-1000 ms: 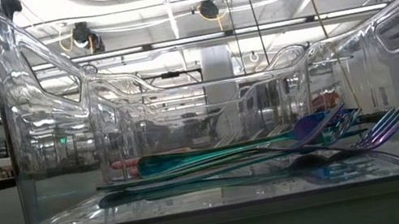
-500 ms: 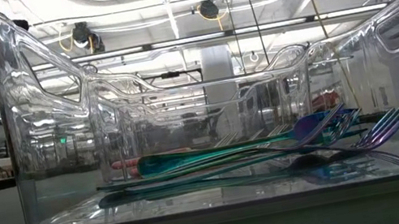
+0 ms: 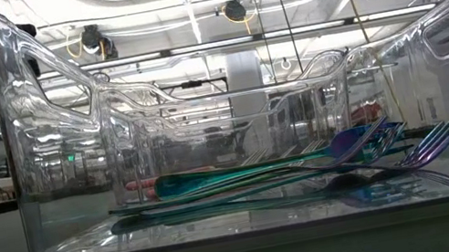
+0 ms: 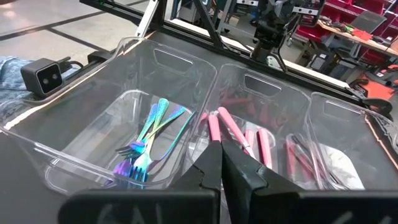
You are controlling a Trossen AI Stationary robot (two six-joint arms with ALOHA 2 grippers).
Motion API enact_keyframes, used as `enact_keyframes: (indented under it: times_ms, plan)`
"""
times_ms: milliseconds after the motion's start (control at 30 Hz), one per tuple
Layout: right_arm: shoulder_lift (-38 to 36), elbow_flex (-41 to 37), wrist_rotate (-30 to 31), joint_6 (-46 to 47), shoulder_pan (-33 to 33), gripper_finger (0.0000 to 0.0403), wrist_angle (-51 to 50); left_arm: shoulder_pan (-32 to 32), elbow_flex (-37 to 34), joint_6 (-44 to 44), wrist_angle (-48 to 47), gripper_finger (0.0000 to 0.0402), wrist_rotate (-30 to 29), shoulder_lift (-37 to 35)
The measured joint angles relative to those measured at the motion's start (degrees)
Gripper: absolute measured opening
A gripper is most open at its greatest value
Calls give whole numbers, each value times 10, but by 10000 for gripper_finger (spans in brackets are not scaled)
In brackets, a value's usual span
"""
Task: Sort silverware by color (type)
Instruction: Return to Home Position
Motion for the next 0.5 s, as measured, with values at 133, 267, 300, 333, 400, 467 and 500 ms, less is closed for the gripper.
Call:
enact_keyframes:
  times_ms: [133, 267, 300, 333, 400, 467, 500]
  plan:
    - [0, 0, 0, 2, 0, 2, 0, 18, 0, 0, 0, 8, 19, 0]
    - [0, 0, 0, 2, 0, 2, -3, 34, 0, 0, -16, 8, 19, 0]
    - [-1, 0, 0, 2, 0, 2, -5, 37, 0, -1, -25, 8, 19, 0]
    - [-6, 0, 0, 0, 0, 2, -9, 41, 0, -2, -33, 8, 19, 0]
    - [-22, 0, -1, -1, 1, 2, -17, 49, 0, -12, -43, 8, 18, 0]
    - [-43, 0, -12, 2, 1, 2, -32, 56, 0, -22, -46, 8, 17, 0]
    - [-53, 0, -20, 3, 1, 2, -44, 58, 0, -26, -46, 8, 18, 0]
